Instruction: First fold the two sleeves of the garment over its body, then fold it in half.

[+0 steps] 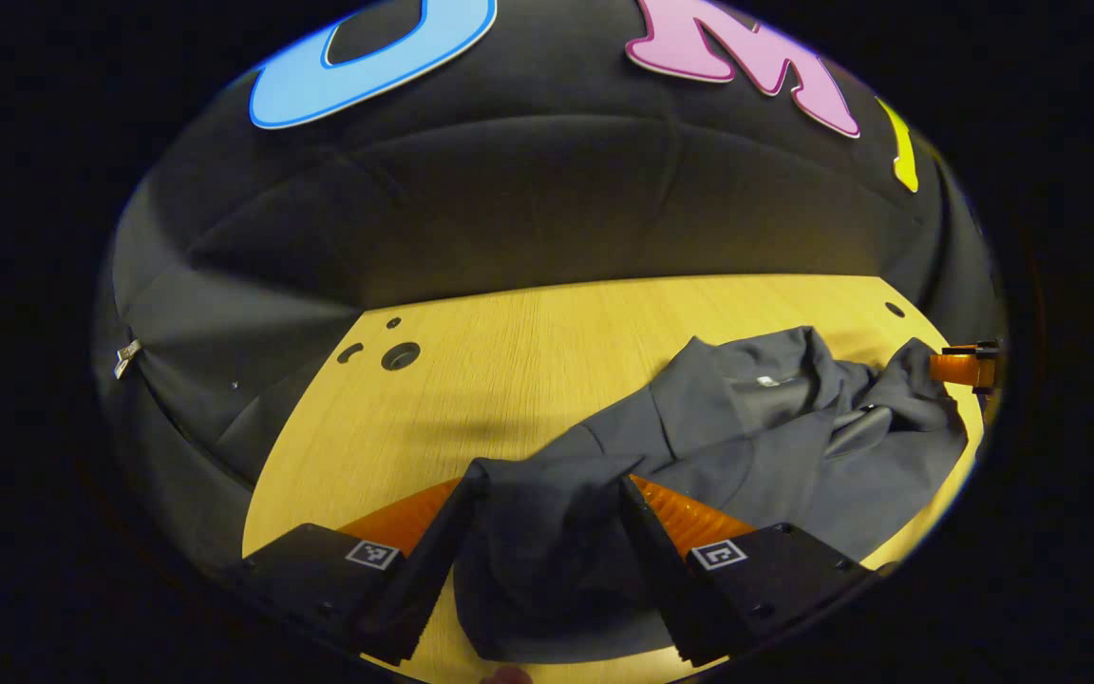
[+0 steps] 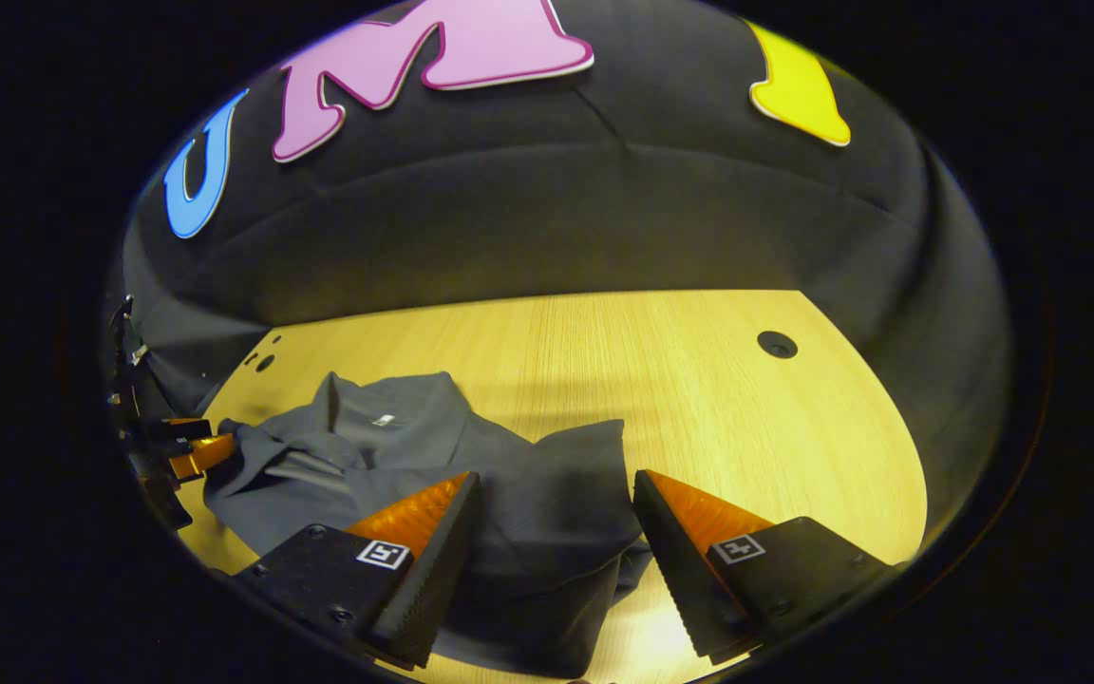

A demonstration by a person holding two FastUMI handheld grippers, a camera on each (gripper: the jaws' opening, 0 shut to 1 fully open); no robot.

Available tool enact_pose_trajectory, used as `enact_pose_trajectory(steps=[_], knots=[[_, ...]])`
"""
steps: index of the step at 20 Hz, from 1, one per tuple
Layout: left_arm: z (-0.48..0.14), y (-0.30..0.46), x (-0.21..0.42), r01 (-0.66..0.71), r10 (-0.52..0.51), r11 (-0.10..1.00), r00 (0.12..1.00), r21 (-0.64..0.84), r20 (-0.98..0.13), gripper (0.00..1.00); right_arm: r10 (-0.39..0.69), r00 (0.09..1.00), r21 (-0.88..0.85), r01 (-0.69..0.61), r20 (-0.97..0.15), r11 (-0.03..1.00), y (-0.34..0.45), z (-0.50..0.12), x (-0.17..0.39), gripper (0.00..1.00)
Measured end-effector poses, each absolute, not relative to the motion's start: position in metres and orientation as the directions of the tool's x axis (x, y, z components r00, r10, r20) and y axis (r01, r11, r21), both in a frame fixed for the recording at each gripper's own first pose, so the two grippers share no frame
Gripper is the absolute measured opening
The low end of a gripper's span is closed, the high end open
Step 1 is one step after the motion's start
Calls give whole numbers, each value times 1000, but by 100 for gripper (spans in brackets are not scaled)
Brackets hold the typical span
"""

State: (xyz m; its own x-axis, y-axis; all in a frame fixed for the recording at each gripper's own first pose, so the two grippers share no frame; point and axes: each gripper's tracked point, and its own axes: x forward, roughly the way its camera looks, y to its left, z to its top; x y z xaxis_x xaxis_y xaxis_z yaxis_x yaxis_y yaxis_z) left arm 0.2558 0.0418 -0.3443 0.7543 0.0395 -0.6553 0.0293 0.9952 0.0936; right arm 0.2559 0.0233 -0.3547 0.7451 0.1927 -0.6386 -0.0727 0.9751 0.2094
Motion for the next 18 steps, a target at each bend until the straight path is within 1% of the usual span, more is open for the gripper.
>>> enact_pose_trajectory(steps=[3,6,12,15,18], knots=[[-312,30,243,62,-3,995,789,74,-615,98,205,777,223,-86,-596,971,26,-321,239,99],[-281,21,224,84,-37,995,817,55,-575,98,216,800,186,-133,-559,974,25,-290,216,99],[-229,8,171,124,-92,992,864,34,-495,98,243,826,176,-176,-510,969,31,-251,167,99],[-219,7,141,136,-99,990,870,41,-483,98,251,830,175,-188,-498,966,36,-240,139,98],[-219,7,112,135,-111,991,863,14,-493,98,246,838,192,-172,-487,966,38,-233,116,99]])
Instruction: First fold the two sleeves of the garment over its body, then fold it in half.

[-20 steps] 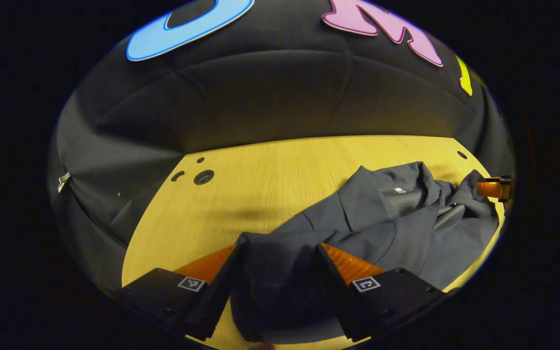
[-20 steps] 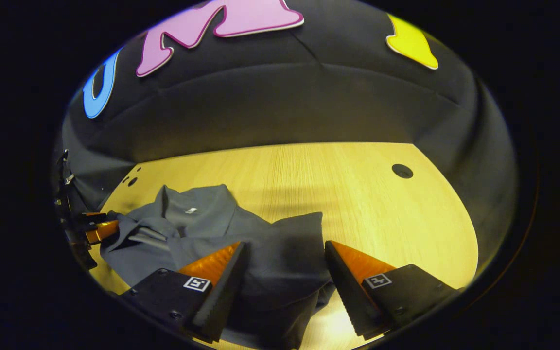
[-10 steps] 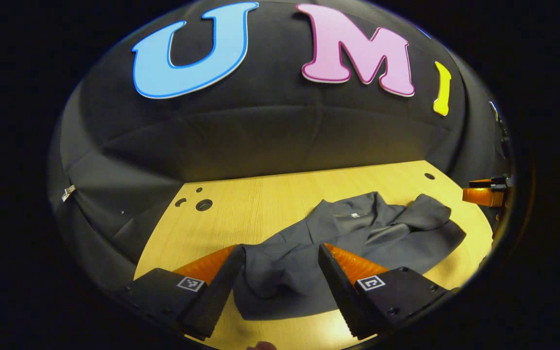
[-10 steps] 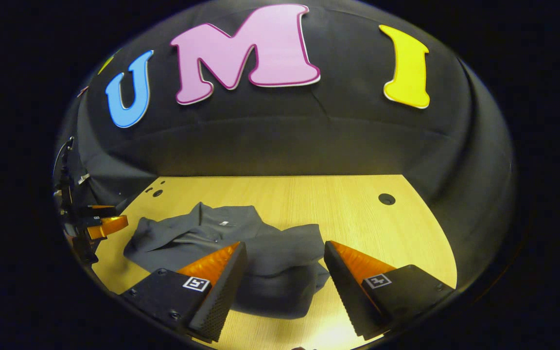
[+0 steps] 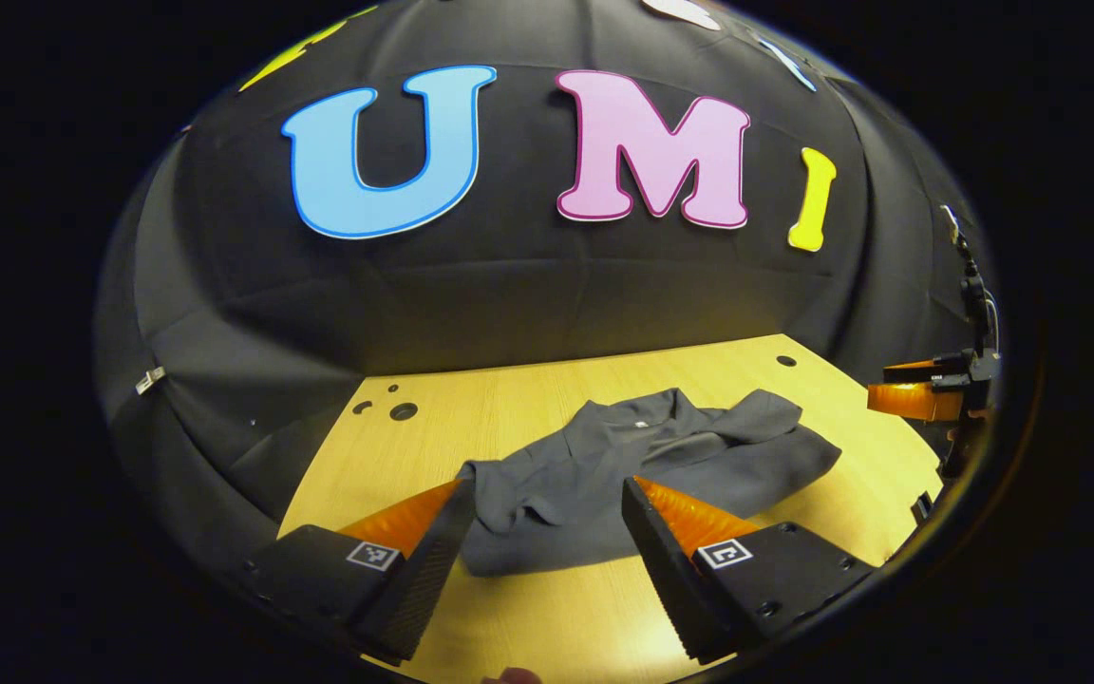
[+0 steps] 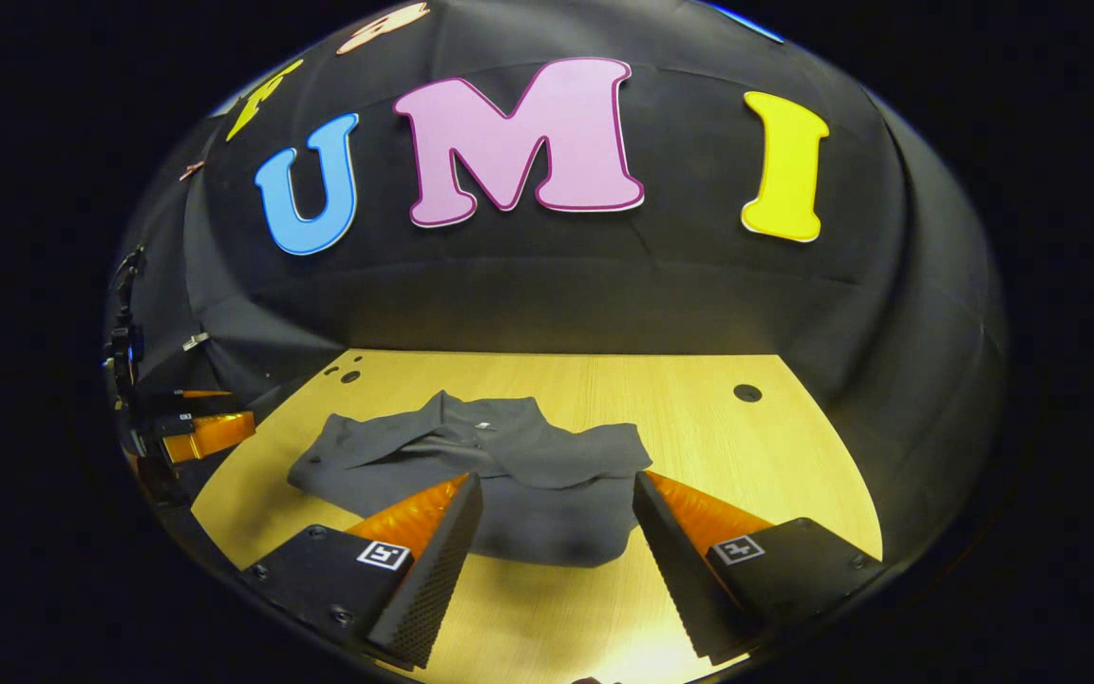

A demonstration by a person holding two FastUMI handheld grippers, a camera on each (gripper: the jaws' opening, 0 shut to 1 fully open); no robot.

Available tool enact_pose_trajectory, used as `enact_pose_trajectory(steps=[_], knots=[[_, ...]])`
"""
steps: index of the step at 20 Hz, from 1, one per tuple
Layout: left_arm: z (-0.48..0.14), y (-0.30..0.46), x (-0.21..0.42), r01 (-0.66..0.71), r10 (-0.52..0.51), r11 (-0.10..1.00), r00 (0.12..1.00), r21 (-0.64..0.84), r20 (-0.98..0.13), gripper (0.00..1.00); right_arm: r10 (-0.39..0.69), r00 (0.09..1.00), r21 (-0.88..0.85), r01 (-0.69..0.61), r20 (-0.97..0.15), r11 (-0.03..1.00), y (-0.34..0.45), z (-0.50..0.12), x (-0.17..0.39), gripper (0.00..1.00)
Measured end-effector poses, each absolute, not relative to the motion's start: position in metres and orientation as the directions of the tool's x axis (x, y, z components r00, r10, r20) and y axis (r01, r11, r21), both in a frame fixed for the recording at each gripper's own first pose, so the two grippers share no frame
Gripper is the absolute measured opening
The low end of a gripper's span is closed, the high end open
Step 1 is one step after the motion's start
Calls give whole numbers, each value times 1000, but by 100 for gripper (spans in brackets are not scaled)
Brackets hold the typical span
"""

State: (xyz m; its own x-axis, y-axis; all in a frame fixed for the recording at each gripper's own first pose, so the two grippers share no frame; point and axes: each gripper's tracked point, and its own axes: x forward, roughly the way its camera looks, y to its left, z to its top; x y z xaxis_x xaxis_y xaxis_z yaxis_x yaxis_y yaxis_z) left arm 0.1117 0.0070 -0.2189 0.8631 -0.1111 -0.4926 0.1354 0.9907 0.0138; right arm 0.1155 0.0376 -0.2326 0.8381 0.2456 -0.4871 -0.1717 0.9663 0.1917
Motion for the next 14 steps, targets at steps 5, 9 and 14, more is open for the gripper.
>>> enact_pose_trajectory(steps=[5,9,14], knots=[[-223,14,73,118,-108,993,852,-14,-511,98,231,851,203,-151,-471,968,38,-222,84,99],[-226,20,53,95,-101,995,847,-38,-522,98,226,851,204,-144,-473,968,36,-220,69,99],[-233,22,43,95,-102,995,835,-40,-541,98,211,848,215,-118,-486,969,32,-225,61,99]])
